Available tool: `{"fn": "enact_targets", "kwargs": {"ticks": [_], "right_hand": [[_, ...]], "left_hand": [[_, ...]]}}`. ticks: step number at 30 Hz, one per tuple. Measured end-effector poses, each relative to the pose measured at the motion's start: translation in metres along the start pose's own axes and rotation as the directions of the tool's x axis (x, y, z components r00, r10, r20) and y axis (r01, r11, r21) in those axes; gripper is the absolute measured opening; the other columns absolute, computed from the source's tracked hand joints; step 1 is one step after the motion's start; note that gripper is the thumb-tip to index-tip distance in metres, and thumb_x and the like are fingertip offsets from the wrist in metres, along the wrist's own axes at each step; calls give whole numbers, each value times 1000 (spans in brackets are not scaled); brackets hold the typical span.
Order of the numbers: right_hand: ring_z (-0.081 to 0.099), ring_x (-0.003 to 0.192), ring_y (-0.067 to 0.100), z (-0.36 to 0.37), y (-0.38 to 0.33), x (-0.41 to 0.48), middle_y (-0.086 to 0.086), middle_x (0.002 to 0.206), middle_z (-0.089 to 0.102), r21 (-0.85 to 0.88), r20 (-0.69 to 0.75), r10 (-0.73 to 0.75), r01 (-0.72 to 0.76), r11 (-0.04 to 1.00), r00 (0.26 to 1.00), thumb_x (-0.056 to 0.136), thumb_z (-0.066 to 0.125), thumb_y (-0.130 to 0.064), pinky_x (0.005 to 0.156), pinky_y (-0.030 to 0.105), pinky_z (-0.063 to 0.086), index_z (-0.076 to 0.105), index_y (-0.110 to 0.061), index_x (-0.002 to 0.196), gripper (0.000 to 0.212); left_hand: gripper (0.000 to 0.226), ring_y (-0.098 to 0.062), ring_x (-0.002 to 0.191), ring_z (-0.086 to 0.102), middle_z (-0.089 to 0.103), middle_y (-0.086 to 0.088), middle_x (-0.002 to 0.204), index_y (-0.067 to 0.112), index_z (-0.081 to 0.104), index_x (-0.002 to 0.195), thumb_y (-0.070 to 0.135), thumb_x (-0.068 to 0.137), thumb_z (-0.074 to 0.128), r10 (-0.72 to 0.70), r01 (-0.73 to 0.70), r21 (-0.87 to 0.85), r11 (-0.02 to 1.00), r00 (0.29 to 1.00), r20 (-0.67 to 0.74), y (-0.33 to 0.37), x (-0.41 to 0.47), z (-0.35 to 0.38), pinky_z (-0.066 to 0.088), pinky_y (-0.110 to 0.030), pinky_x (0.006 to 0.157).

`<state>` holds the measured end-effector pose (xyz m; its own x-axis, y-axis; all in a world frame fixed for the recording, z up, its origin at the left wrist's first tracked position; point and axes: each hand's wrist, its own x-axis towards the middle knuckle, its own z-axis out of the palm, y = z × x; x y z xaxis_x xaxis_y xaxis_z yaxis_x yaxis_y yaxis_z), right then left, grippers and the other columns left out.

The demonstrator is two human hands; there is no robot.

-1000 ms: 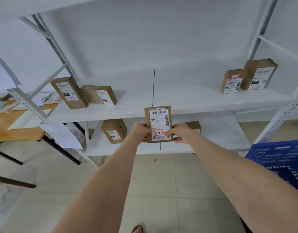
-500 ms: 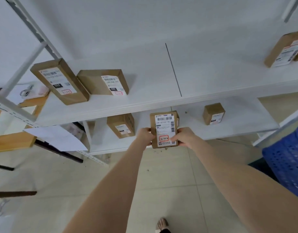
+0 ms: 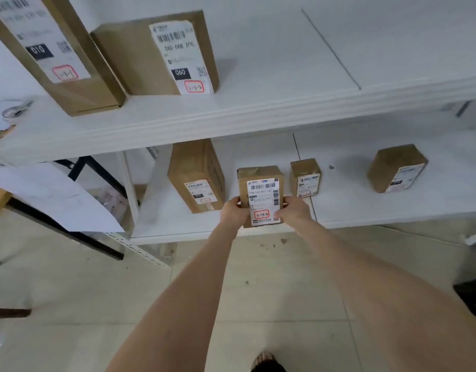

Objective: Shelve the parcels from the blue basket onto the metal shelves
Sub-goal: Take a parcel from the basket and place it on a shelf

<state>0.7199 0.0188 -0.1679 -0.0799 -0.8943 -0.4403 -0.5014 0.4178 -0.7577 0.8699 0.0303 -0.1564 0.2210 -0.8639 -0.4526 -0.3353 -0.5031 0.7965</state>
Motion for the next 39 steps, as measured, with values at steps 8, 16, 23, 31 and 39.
{"fn": "enact_targets", "kwargs": {"ticks": [8, 16, 23, 31, 39], "right_hand": [[63, 75, 15, 65, 48, 75, 9, 106, 73, 19, -65, -124, 126, 992, 990, 85, 62, 1, 81, 25, 51, 66, -13, 119, 38], [66, 95, 21, 94, 84, 113, 8, 111, 71, 35, -119, -230, 236, 971, 966, 86, 60, 0, 77, 19, 44, 66, -14, 121, 38], [64, 107, 26, 110, 101, 127, 10, 117, 68, 29, -148, -296, 303, 953, 944, 88, 62, -2, 89, 27, 47, 63, -11, 124, 37], [58, 116, 28, 115, 106, 124, 12, 127, 62, -36, -107, -284, 282, 959, 953, 89, 66, -13, 92, 30, 45, 52, -6, 130, 44], [25, 143, 26, 93, 89, 99, 4, 160, 11, -437, -211, -614, 489, 755, 760, 79, 75, -44, 105, 41, 40, 19, -19, 152, 95]], "left_hand": [[33, -24, 92, 63, 68, -5, 102, 10, 62, 119, 12, 86, 62, 84, -82, 29, 996, 992, -96, -65, 81, 17, 51, -30, 73], [30, -27, 97, 62, 66, -9, 113, 6, 59, 121, 6, 91, 55, 153, -154, 4, 988, 978, -140, -105, 122, 39, 53, -33, 79], [29, -27, 107, 60, 64, -9, 116, 7, 59, 120, 4, 93, 52, 196, -200, -3, 980, 960, -201, -126, 142, 50, 50, -33, 84], [28, -25, 97, 59, 64, -6, 105, 7, 59, 116, 7, 88, 57, 200, -190, 66, 980, 952, -234, -135, 137, 48, 51, -34, 84], [75, -27, 129, 42, 30, -9, 148, 15, 20, 150, 16, 86, 60, 575, -340, 577, 742, 765, -290, -108, 97, 30, 46, -40, 96]]}}
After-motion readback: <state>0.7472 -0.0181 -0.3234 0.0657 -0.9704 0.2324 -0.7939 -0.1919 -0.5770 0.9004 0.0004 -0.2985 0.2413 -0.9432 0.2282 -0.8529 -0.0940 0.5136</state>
